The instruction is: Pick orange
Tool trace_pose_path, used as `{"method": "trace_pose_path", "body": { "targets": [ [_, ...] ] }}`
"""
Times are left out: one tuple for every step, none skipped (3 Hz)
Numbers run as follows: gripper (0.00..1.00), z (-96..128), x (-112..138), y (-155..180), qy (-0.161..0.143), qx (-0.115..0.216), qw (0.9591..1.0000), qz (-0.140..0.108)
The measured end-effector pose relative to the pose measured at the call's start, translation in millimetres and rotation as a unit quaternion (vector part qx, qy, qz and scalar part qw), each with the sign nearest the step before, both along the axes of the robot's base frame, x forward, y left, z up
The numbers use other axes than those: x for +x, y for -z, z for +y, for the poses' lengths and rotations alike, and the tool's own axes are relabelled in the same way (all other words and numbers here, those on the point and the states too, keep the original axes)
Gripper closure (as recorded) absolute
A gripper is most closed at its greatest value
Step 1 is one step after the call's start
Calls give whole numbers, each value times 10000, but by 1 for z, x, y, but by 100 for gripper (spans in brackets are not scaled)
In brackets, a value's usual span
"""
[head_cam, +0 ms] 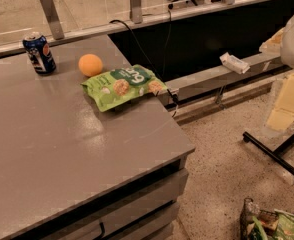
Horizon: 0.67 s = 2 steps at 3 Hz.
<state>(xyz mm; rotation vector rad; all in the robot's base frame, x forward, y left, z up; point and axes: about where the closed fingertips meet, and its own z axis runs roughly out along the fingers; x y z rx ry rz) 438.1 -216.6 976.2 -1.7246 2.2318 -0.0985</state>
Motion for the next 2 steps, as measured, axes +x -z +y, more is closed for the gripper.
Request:
{"method": "trace_pose_path", "body": {
  "targets": [
    [0,0,0,0,0,0,10000,-1],
    [0,10,27,-4,-184,66,9997,-145]
  ]
}}
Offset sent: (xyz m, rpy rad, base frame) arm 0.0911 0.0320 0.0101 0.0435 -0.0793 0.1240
